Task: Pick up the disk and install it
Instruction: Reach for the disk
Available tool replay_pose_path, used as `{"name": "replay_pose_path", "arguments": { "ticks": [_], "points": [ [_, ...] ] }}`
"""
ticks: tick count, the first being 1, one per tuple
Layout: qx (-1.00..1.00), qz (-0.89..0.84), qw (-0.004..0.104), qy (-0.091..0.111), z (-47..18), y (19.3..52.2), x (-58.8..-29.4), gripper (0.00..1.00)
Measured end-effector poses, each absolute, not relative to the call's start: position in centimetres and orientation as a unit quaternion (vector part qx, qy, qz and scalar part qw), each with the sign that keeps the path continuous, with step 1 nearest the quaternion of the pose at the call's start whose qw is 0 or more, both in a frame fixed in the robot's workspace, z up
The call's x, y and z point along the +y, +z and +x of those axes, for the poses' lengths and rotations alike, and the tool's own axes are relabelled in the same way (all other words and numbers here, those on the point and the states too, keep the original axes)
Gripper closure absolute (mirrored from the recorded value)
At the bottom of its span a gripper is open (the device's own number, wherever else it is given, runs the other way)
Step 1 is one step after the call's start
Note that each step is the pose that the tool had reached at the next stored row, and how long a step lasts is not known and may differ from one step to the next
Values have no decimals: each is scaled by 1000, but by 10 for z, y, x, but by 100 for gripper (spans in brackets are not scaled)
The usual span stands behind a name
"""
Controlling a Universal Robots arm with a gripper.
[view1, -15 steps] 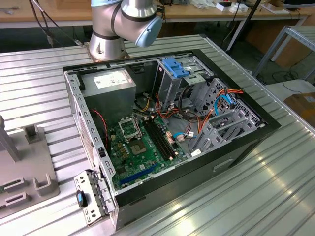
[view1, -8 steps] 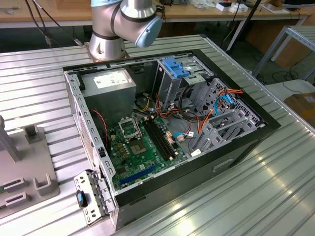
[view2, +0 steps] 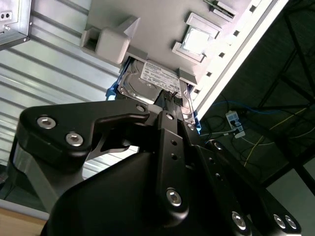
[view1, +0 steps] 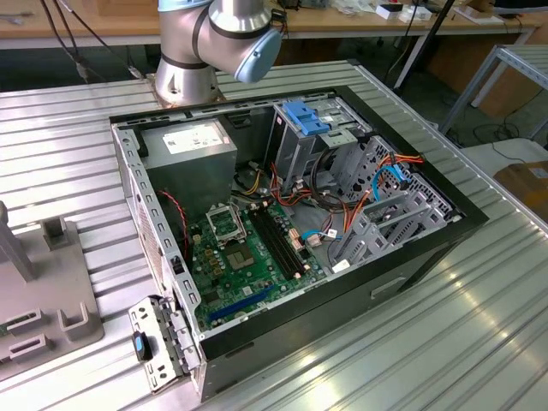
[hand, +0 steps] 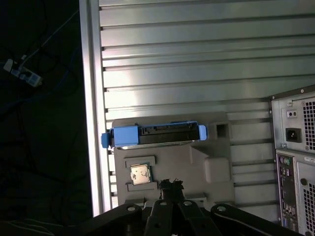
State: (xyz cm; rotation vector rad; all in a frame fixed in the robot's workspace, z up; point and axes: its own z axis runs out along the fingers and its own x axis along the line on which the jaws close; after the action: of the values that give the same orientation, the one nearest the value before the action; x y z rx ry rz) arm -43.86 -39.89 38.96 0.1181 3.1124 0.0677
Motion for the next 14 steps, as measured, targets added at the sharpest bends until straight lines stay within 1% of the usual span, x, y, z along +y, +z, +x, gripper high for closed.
{"name": "replay_pose_path", "arguments": {
  "ticks": [14],
  "points": [
    [999, 38, 13, 22, -448, 390, -399, 89]
  ]
}}
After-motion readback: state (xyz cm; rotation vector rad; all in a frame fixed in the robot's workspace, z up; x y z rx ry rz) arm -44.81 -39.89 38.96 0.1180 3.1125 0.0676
